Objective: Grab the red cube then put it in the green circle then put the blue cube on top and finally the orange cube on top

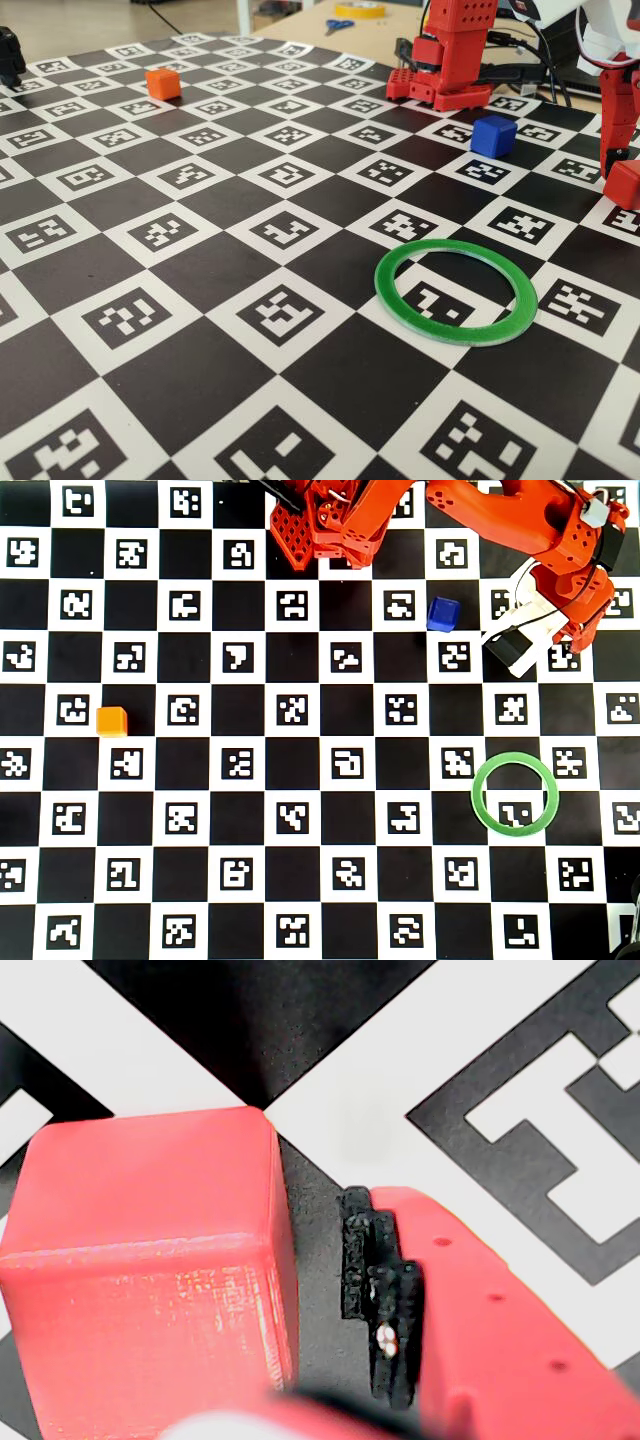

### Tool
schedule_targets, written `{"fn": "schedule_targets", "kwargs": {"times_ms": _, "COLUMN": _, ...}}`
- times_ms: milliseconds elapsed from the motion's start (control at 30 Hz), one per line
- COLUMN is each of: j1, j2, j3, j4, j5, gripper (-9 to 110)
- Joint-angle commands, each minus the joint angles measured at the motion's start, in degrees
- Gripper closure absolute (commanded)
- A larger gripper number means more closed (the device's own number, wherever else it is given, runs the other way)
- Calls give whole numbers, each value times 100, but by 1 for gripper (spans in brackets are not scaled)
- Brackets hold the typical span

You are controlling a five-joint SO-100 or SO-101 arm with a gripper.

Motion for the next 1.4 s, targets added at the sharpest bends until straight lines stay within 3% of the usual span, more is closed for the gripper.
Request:
{"fn": "schedule_targets", "kwargs": {"times_ms": 0, "j1": 9, "j2": 132, "j3": -229, "j4": -53, "j5": 97, "gripper": 80}}
{"fn": "schedule_targets", "kwargs": {"times_ms": 300, "j1": 9, "j2": 44, "j3": -360, "j4": 18, "j5": -9, "gripper": 88}}
{"fn": "schedule_targets", "kwargs": {"times_ms": 967, "j1": 35, "j2": 923, "j3": -642, "j4": 923, "j5": 9, "gripper": 90}}
{"fn": "schedule_targets", "kwargs": {"times_ms": 1367, "j1": 826, "j2": 1608, "j3": -1125, "j4": 1819, "j5": -246, "gripper": 91}}
